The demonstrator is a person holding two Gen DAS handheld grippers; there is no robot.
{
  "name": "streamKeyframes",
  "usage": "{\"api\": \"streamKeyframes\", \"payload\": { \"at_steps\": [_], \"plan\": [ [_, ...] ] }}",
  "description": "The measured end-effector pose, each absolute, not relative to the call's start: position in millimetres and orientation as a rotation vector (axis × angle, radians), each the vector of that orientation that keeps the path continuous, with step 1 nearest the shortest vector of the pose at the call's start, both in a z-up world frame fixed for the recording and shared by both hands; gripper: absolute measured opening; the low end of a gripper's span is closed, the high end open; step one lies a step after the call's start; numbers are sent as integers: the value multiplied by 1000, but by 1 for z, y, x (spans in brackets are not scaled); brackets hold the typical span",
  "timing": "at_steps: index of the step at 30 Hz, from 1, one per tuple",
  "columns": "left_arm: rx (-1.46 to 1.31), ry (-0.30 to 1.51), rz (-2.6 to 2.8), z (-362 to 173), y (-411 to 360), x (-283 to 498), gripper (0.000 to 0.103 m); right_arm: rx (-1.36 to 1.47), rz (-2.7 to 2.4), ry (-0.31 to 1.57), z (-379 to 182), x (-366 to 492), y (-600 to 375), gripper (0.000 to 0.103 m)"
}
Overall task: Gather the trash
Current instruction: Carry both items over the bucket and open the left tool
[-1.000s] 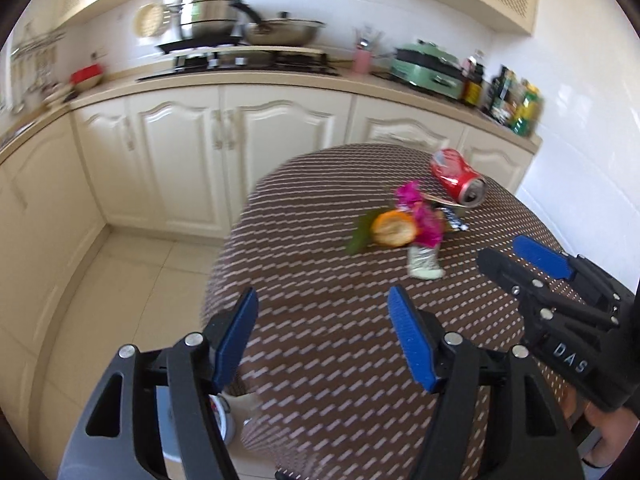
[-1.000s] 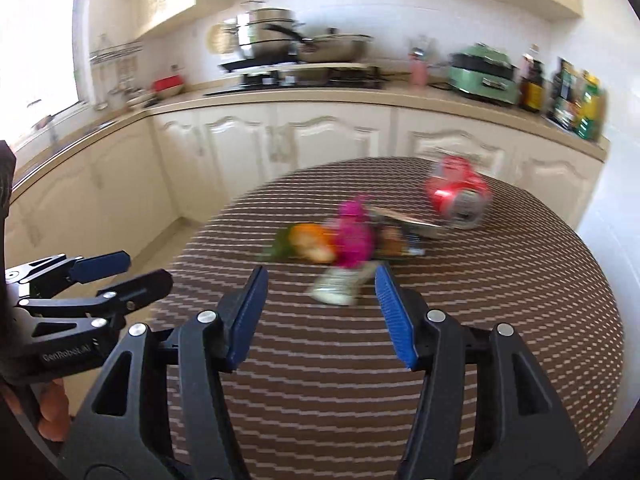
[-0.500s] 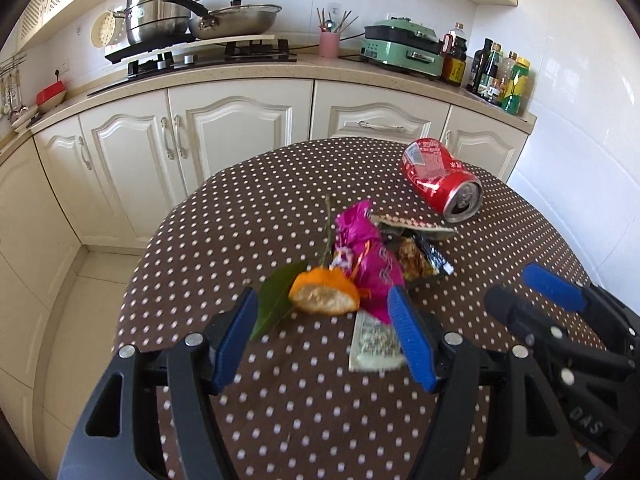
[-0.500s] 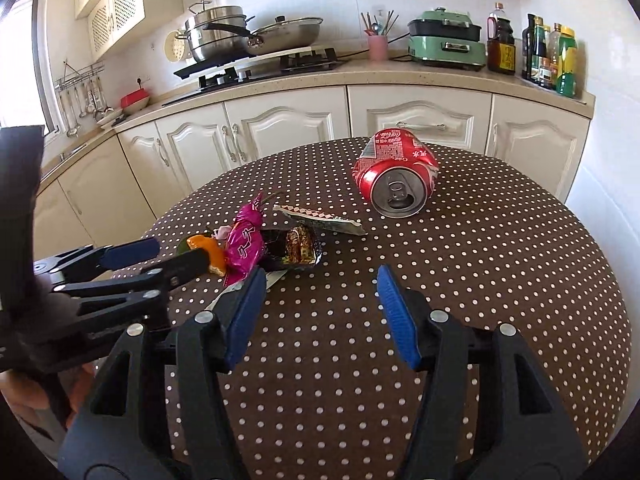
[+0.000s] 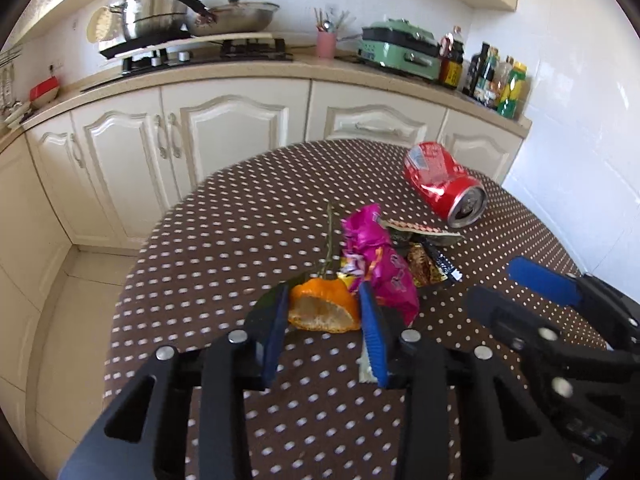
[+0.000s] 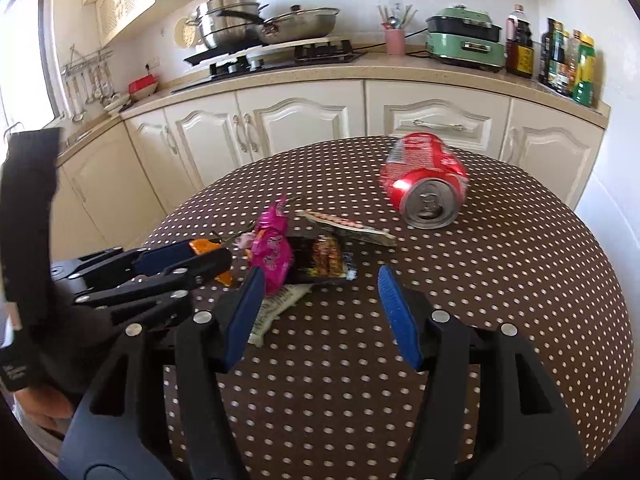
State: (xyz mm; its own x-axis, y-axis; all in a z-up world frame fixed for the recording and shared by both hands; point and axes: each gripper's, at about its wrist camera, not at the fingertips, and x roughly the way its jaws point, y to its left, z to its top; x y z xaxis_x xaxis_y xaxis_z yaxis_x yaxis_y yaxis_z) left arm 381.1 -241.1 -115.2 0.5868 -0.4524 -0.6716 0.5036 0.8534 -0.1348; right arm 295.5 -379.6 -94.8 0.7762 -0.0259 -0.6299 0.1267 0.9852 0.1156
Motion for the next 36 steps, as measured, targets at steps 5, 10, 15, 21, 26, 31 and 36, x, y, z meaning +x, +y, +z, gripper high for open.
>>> {"api": "streamKeyframes", "payload": {
  "at_steps": [5,10,15,21,26,31,36],
  "plan": [
    [26,728,-498,-108,-210,378,34,140,-53,720,-98,320,-362,59],
    [0,712,-457,-104,-186,381,34,122,-40,760,-107,349,-349,59],
    [-18,712,-453,-105,-168,379,33,69,-35,810,-123,367,-340,33],
    [-87,703,-480,-101,-140,368,32,43,-52,728,-106,343,-331,32],
    [-118,687,-455,-96,-107,353,32,49,16,670,-86,319,-300,32],
    [-144,682,-388,-98,-57,336,32,47,142,664,-83,310,-240,32],
    [-156,698,-282,-110,5,321,32,29,258,681,-91,313,-173,32]
  ]
}}
